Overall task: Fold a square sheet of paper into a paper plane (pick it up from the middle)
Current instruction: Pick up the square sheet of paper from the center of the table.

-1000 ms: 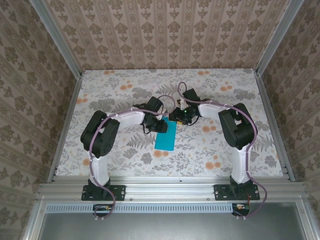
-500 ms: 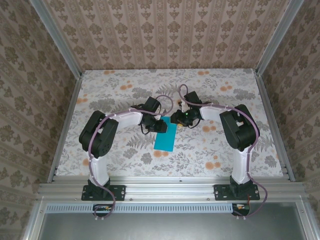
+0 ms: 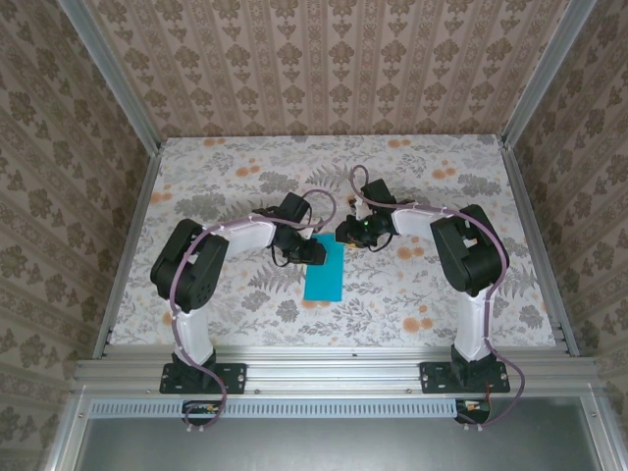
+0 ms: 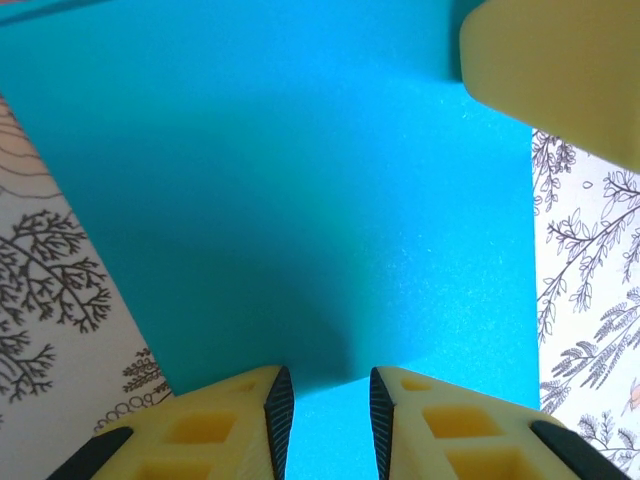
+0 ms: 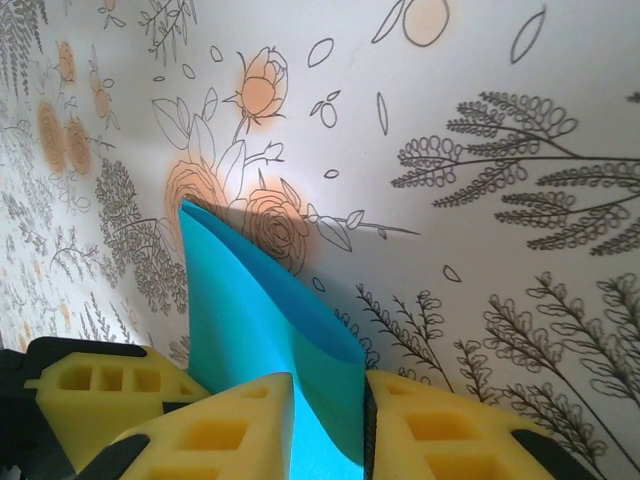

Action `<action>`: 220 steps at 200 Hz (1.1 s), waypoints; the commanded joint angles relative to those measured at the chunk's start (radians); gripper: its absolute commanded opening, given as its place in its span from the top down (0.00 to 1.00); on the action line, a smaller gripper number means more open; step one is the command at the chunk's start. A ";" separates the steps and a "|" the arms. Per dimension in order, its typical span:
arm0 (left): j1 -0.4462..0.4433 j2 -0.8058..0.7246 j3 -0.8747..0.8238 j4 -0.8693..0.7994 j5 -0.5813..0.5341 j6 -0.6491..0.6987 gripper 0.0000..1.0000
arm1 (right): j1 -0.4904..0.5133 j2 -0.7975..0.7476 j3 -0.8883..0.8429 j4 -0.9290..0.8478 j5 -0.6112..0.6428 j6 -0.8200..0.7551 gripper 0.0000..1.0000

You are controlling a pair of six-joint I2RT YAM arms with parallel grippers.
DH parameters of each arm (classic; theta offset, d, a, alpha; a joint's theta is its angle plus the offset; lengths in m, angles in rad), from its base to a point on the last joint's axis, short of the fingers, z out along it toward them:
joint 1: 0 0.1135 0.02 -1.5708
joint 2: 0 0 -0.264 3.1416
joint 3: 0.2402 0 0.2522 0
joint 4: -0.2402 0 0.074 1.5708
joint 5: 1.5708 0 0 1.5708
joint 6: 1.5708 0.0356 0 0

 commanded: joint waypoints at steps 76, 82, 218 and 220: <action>0.016 -0.019 -0.023 -0.021 0.069 -0.001 0.69 | -0.014 -0.024 -0.095 0.085 -0.114 0.039 0.68; 0.016 -0.019 -0.024 -0.019 0.070 -0.002 0.69 | -0.010 -0.029 -0.097 0.081 -0.116 0.037 0.68; 0.025 -0.136 0.014 -0.081 0.056 -0.010 0.60 | 0.009 -0.127 -0.121 0.094 -0.167 0.097 0.93; 0.025 -0.141 0.016 -0.083 0.053 -0.010 0.60 | 0.008 -0.129 -0.120 0.096 -0.170 0.099 0.94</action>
